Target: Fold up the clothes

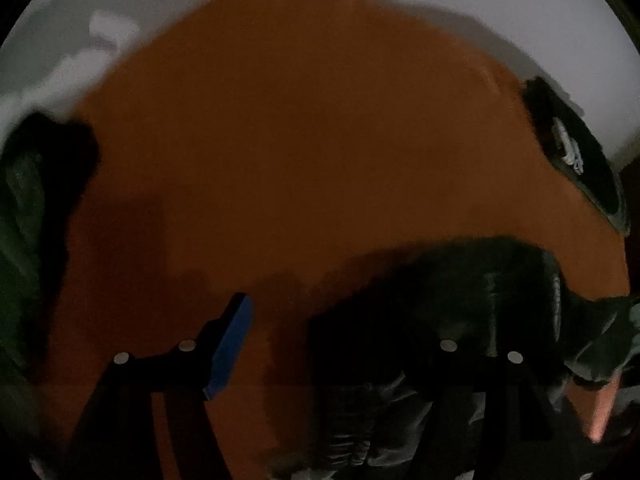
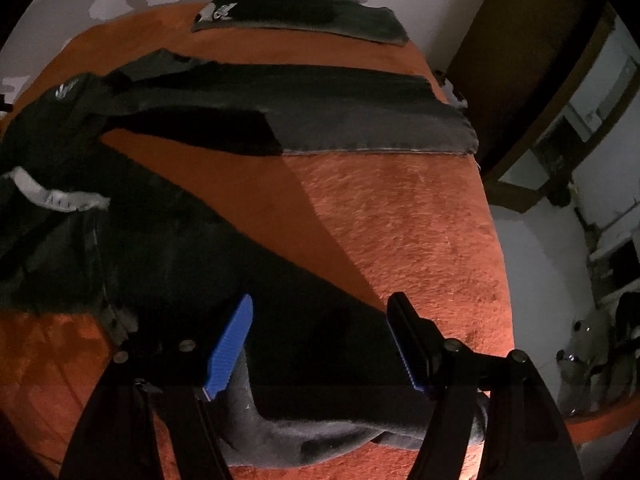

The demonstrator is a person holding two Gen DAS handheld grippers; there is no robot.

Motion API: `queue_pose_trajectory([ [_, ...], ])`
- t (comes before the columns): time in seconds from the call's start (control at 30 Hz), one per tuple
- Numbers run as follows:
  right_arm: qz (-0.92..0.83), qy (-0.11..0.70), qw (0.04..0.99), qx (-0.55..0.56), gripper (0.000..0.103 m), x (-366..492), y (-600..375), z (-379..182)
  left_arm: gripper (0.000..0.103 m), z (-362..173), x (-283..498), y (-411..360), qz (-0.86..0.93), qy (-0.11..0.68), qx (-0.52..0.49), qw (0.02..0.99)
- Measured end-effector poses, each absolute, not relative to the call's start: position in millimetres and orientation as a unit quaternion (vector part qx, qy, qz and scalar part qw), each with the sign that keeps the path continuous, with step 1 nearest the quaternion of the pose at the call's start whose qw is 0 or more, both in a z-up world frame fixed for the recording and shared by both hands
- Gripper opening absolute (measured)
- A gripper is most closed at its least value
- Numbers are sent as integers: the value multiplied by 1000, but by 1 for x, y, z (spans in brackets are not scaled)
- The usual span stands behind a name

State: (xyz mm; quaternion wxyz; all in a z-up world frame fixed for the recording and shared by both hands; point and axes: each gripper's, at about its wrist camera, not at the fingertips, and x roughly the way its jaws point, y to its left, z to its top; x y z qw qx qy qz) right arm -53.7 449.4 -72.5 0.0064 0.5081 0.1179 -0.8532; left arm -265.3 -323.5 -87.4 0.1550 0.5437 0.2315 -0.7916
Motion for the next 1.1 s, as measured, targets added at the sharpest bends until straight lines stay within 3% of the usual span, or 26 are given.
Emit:
queue_pose_trajectory([
  [0.17, -849, 106, 8, 518, 69, -51, 450, -78, 66, -124, -271, -332, -756, 341, 550, 97],
  [0.2, -848, 103, 8, 520, 69, -50, 450, -80, 57, -127, -273, -331, -751, 354, 551, 86],
  [0.23, -846, 102, 8, 524, 69, -49, 451, -81, 54, -130, -276, -328, -747, 359, 554, 72],
  [0.33, -841, 100, 9, 531, 69, -47, 452, -85, 54, -136, -285, -316, -738, 368, 564, 36],
  [0.37, -841, 100, 10, 531, 69, -46, 452, -85, 54, -135, -289, -314, -745, 357, 562, 44],
  [0.4, -842, 101, 10, 531, 69, -45, 451, -86, 39, -131, -291, -312, -756, 343, 556, 55],
  [0.5, -842, 105, 8, 530, 69, -44, 449, -87, 32, -107, -295, -297, -816, 269, 500, 108],
  [0.63, -845, 113, 4, 523, 69, -43, 445, -84, 29, -34, -280, -276, -893, 213, 366, 153],
  [0.77, -849, 128, 4, 512, 69, -40, 439, -80, 29, 42, -273, -256, -943, 159, 258, 138],
  [0.9, -847, 127, 10, 516, 69, -42, 437, -83, 33, 6, -340, -275, -913, 62, 352, 195],
  [1.0, -843, 113, 11, 526, 69, -46, 439, -85, 38, -78, -381, -316, -820, 140, 502, 237],
  [1.1, -840, 93, 10, 535, 69, -48, 442, -84, 43, -98, -374, -327, -809, 200, 498, 242],
])
